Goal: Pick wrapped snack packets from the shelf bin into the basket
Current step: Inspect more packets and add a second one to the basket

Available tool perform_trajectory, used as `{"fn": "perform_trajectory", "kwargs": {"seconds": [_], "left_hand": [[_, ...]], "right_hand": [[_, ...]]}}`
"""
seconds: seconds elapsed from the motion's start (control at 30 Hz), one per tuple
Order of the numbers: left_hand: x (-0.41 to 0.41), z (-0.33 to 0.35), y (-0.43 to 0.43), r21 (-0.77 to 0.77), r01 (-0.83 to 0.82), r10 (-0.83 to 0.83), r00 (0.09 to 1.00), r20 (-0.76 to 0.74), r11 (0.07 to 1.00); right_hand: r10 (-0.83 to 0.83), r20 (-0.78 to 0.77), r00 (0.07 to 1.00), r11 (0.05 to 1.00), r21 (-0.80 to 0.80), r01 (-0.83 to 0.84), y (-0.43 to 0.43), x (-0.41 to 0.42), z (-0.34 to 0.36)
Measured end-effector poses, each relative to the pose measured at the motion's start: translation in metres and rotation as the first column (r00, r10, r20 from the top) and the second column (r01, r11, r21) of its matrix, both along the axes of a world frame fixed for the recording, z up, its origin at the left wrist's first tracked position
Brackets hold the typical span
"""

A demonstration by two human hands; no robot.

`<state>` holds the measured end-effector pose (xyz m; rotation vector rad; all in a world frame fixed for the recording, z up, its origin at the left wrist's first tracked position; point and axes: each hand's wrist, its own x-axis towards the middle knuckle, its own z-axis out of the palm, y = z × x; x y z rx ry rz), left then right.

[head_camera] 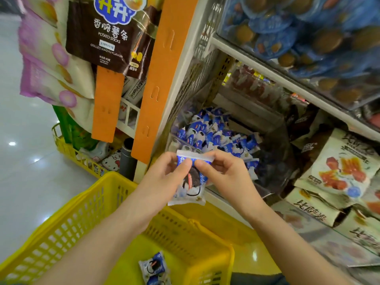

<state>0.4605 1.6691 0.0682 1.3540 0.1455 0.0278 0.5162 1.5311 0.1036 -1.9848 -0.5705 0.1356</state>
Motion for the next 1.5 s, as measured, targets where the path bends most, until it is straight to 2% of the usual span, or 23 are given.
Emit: {"fn": "perform_trajectory", "kwargs": {"seconds": [0.17, 0.27, 0.43, 0.5, 0.57, 0.7, 0.83, 0.93, 1.0, 1.07, 1.1, 1.17, 1.23, 1.37, 1.5], "left_hand": [[-0.003, -0.003, 0.005, 0.067, -0.087, 0.087, 0.996, 0.006, 0.994], [-0.001, -0.007, 0.008, 0.131, -0.152, 0.156, 0.988, -0.019, 0.98], [0.002, -0.014, 0.009, 0.13, -0.163, 0.173, 0.983, -0.066, 0.978], [0.003, -0.014, 0.009, 0.092, -0.146, 0.154, 0.984, -0.085, 0.985], [0.006, -0.015, 0.009, 0.046, -0.093, 0.098, 0.989, -0.11, 0.995], [0.008, -0.016, 0.01, 0.046, -0.057, 0.063, 0.988, -0.138, 0.997], [0.008, -0.016, 0.011, 0.003, -0.176, 0.176, 0.984, -0.037, 0.984], [0.008, -0.015, 0.014, -0.004, -0.291, 0.291, 0.957, -0.008, 0.957], [0.007, -0.014, 0.015, 0.02, -0.341, 0.34, 0.94, 0.029, 0.94], [0.005, -0.014, 0.014, 0.069, -0.333, 0.329, 0.942, 0.069, 0.94], [0.004, -0.014, 0.013, 0.123, -0.314, 0.305, 0.948, 0.091, 0.941], [0.001, -0.015, 0.008, 0.256, -0.244, 0.218, 0.968, 0.125, 0.935], [-0.002, -0.016, 0.004, 0.321, -0.174, 0.141, 0.982, 0.122, 0.931], [-0.003, -0.018, 0.002, 0.312, -0.138, 0.115, 0.989, 0.089, 0.94], [-0.002, -0.017, 0.003, 0.319, -0.161, 0.147, 0.987, 0.068, 0.934]], "right_hand": [[0.053, 0.014, 0.998, 0.997, -0.048, -0.052, 0.008, -0.004, -0.009], [0.055, 0.072, 0.996, 0.996, -0.08, -0.049, 0.016, -0.003, -0.017], [0.071, 0.355, 0.932, 0.984, -0.18, -0.007, 0.018, -0.006, -0.032], [0.048, 0.389, 0.92, 0.987, -0.16, 0.016, 0.018, -0.005, -0.033], [-0.038, 0.323, 0.946, 0.994, -0.083, 0.068, 0.018, -0.004, -0.032], [-0.2, -0.014, 0.98, 0.967, 0.156, 0.2, 0.013, 0.0, -0.026], [-0.148, -0.181, 0.972, 0.945, 0.264, 0.193, 0.007, -0.001, -0.022], [-0.046, -0.245, 0.968, 0.977, 0.191, 0.095, -0.001, -0.002, -0.021], [0.028, -0.233, 0.972, 0.999, 0.025, -0.022, -0.004, -0.005, -0.024], [0.073, -0.142, 0.987, 0.985, -0.145, -0.094, -0.004, -0.011, -0.03], [0.085, -0.099, 0.991, 0.979, -0.175, -0.101, -0.003, -0.014, -0.032], [0.094, -0.055, 0.994, 0.987, -0.128, -0.101, -0.002, -0.017, -0.032], [0.068, -0.037, 0.997, 0.996, -0.061, -0.07, -0.002, -0.017, -0.03], [0.036, -0.021, 0.999, 0.999, 0.019, -0.036, 0.0, -0.019, -0.03], [-0.005, -0.09, 0.996, 0.997, 0.077, 0.012, 0.002, -0.019, -0.034]]}}
